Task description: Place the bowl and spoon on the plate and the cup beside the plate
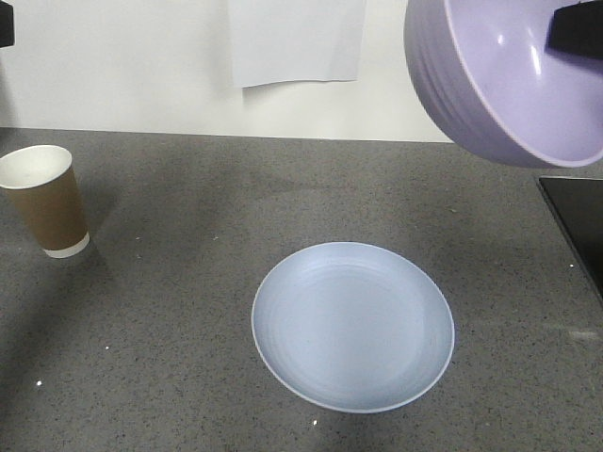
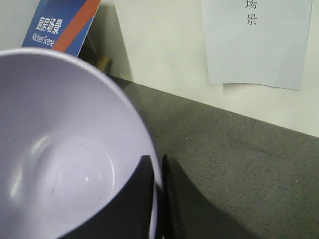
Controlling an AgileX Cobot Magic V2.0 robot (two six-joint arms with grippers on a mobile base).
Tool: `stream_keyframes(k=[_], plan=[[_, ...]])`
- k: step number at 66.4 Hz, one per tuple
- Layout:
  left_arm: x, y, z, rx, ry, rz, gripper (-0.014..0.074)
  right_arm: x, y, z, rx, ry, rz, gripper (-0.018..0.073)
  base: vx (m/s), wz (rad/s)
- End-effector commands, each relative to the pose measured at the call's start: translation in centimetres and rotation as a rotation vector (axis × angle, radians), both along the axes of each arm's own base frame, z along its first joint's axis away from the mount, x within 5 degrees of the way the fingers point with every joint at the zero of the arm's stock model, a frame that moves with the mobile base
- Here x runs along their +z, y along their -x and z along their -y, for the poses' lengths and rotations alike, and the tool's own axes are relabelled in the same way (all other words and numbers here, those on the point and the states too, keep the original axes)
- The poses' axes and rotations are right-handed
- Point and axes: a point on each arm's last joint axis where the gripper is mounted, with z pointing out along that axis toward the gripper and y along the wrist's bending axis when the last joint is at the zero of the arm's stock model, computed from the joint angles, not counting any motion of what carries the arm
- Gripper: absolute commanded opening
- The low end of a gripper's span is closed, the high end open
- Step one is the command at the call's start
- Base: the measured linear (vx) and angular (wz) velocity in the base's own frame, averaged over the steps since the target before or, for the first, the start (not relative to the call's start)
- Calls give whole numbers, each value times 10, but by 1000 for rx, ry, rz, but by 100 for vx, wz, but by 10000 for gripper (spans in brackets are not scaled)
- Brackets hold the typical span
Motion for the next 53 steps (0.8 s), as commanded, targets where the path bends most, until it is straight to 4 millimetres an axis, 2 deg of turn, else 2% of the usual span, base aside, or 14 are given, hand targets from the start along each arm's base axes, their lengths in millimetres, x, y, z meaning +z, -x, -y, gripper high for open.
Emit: stream_keyframes(k=[1, 53], plan=[[15, 7, 2, -2, 60, 79, -6, 16, 6, -2, -7, -48, 77, -6, 0, 0], [15, 7, 2, -2, 60, 79, -6, 16, 6, -2, -7, -48, 77, -6, 0, 0]])
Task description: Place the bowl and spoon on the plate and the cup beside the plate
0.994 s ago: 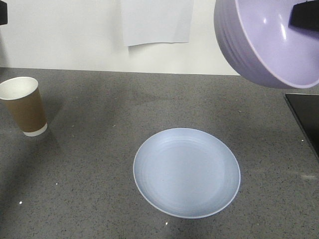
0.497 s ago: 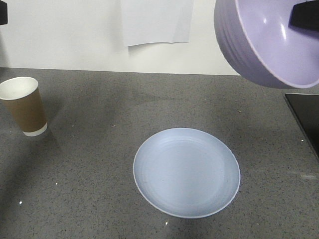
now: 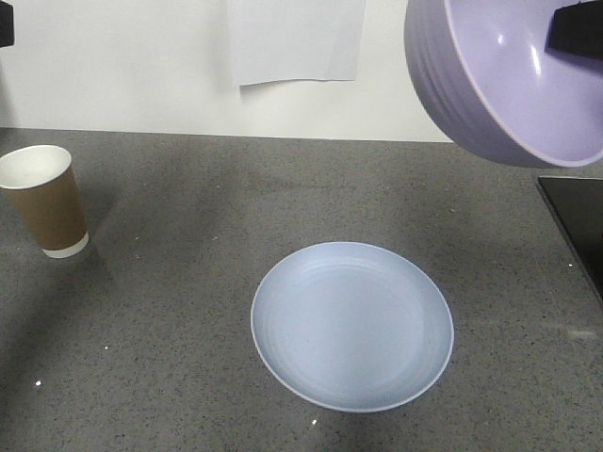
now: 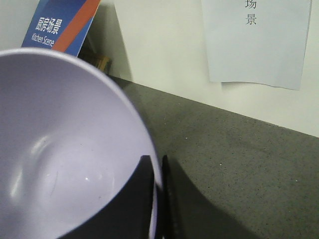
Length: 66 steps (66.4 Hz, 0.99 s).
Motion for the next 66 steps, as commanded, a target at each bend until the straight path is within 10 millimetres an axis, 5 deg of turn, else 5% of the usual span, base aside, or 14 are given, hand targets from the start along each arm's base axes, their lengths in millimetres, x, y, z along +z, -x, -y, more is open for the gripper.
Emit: stream_keyframes(k=[1, 66], plan=[[15, 7, 2, -2, 60, 79, -6, 16, 6, -2, -7, -48, 77, -6, 0, -1], [15, 7, 2, -2, 60, 79, -6, 16, 6, -2, -7, -48, 77, -6, 0, -1]])
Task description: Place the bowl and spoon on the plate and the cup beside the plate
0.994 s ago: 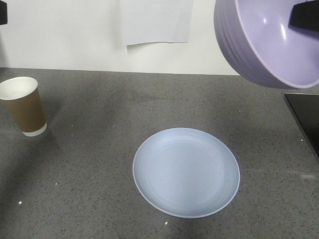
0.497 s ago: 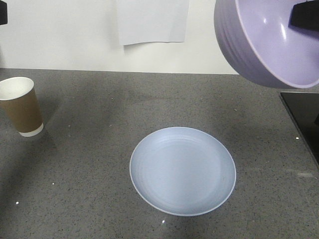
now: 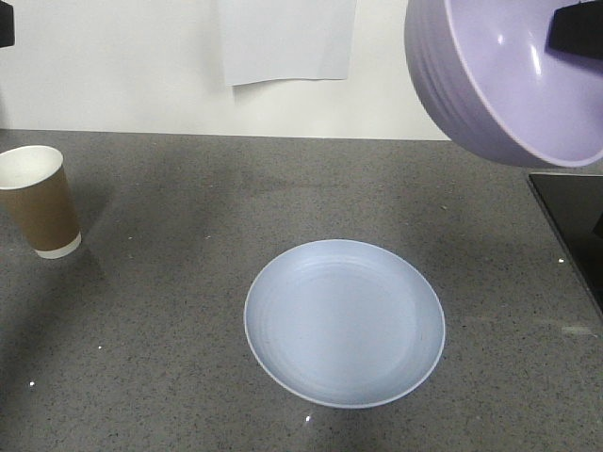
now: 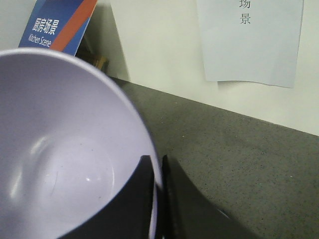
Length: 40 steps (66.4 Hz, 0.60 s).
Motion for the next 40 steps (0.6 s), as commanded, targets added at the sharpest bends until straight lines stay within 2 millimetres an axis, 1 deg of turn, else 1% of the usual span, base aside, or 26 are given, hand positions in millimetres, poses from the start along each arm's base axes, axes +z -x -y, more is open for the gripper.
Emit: stream_keyframes(k=[1, 40], plan=[[15, 7, 2, -2, 60, 79, -6, 16, 6, -2, -7, -48, 77, -6, 0, 0], [15, 7, 2, -2, 60, 79, -6, 16, 6, -2, -7, -48, 77, -6, 0, 0]])
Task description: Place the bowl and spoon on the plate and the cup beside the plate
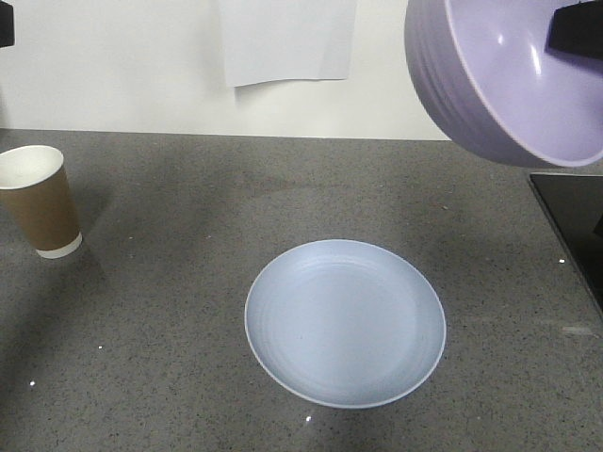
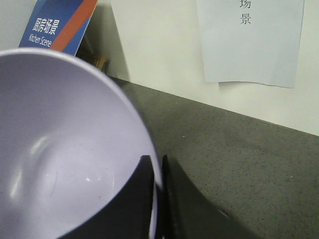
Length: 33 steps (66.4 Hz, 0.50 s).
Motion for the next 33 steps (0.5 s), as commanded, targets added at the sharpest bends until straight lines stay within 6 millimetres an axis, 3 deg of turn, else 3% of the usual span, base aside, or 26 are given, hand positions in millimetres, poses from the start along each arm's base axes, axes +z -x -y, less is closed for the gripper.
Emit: stream_keyframes(k=[1, 26, 33], plan=[[15, 7, 2, -2, 60, 79, -6, 16, 6, -2, -7, -48, 77, -6, 0, 0], [15, 7, 2, -2, 62, 80, -6, 16, 6, -2, -12, -50, 81, -6, 0, 0], [23, 2, 0, 54, 107, 159, -6, 18, 4, -1, -36, -65, 100, -6, 0, 0]])
